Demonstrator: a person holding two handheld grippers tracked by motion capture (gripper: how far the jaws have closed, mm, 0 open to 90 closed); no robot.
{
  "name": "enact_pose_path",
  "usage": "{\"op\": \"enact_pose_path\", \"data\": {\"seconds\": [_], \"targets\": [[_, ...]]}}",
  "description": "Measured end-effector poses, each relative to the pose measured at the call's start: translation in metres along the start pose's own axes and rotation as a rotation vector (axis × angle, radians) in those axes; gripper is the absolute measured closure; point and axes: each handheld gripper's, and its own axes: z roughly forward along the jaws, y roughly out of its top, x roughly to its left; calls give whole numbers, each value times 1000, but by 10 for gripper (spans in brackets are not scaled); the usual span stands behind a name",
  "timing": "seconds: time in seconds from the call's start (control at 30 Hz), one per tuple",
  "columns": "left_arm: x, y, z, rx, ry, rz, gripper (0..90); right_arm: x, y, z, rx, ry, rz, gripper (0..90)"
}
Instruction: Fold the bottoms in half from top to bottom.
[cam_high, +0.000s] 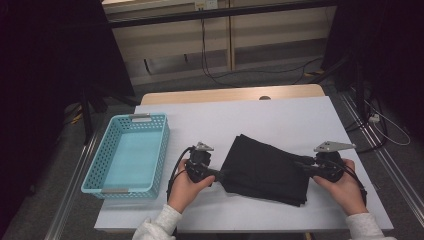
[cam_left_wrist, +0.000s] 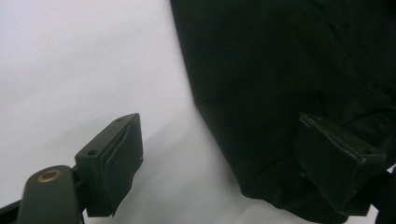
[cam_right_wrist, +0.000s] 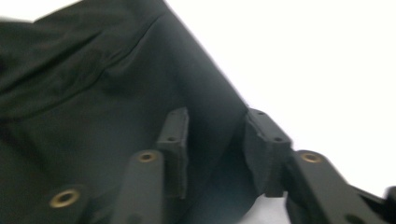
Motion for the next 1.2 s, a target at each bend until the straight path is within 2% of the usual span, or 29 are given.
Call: {"op": "enact_pose_path", "data": {"seconds": [0.17, 0.23, 0.3, 0.5, 0.63, 0.8, 0.87, 0.93, 1.03, 1.07, 1.2], "targets": [[-5, -4, 5, 18, -2, 16, 196, -1, 1, -1, -32, -7, 11, 480], [-6, -5, 5, 6, 4, 13, 235, -1, 1, 0, -36, -21, 28, 419], [-6, -5, 5, 8, -2, 8, 294, -2, 0, 0, -45, -26, 39, 392], [-9, -7, 6, 26, -27, 1, 340, -3, 1, -1, -63, -38, 52, 295], [-13, -9, 8, 37, -36, 12, 369, 1, 2, -1, -64, -50, 38, 266], [-16, -10, 9, 37, -25, 15, 394, 3, 2, -1, -68, -54, 35, 244], [-18, -11, 9, 41, -15, 20, 432, 3, 2, -1, -67, -56, 34, 245], [-21, -11, 9, 40, -11, 6, 534, 4, 2, -1, -66, -55, 33, 244], [-26, -12, 9, 48, 4, -4, 601, 5, 2, -1, -67, -56, 24, 244], [-26, -11, 9, 58, -9, -8, 628, 6, 2, -1, -68, -54, 26, 244], [-27, -11, 8, 74, -17, -30, 697, 5, 3, -2, -78, -68, 23, 235]]}}
